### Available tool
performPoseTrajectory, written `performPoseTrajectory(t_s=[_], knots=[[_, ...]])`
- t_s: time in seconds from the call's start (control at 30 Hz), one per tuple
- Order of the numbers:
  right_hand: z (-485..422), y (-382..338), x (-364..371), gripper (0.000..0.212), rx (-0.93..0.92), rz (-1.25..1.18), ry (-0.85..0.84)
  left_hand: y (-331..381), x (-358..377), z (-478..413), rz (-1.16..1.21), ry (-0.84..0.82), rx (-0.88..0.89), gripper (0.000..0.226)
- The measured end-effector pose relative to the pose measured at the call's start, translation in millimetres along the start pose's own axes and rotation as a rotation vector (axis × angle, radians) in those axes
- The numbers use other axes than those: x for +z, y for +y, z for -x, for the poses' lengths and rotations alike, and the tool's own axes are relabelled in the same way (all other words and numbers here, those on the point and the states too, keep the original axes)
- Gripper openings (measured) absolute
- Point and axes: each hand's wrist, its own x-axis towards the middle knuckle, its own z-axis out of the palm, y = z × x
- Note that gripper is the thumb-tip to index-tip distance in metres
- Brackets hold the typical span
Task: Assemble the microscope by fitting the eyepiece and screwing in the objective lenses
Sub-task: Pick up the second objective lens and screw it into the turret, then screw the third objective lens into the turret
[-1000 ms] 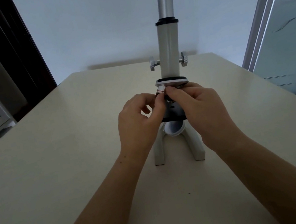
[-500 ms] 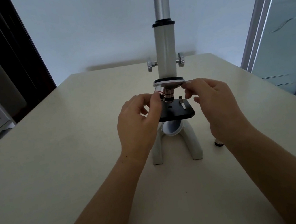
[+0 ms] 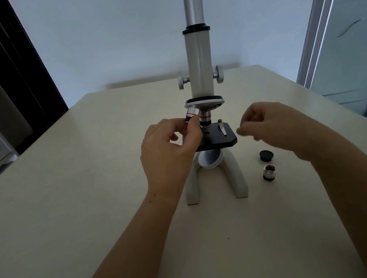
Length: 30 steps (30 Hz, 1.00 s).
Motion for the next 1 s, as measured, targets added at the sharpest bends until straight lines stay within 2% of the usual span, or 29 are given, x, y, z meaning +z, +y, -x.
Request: performPoseTrajectory(t_s=[0.07,0.17,0.27,0.4,0.57,0.67,0.77,1.0], knots=[[0.7,4.9,-2.0,0.019,0.037,0.172,-0.129,-0.9,-0.8,0.8,0.007,-0.025,-0.024,0.032],[1.4,8.1,-4.4,0.027,0.028,0.38,-0.213,-3.3,-2.0,0.5,0.125,-0.076,-0.074,0.028],[2.4,9.4,-8.9,0.032,0.026,0.425,-0.289,-6.0,-1.0,0.3,0.31,-0.049,-0.119,0.023],[3.0,15.3,-11.6,0.043,0.075,0.514,-0.428,-9.0,0.6,1.8,0.361,-0.006,-0.111,0.019],[6.1,21.6,-13.0,0.051,0.086,0.573,-0.489,-12.6,-0.8,1.7,0.424,0.026,-0.089,0.035],[6.3,22.7,-13.3,0.048,0.113,0.588,-0.527,-13.4,-1.0,2.3,0.452,0.032,-0.088,0.044],[4.8,23.0,-12.2,0.036,0.148,0.578,-0.548,-14.0,-0.2,2.3,0.459,0.037,-0.076,0.044],[-1.4,26.6,-7.5,0.012,0.144,0.458,-0.435,-13.4,1.7,3.6,0.441,0.017,-0.044,0.04]])
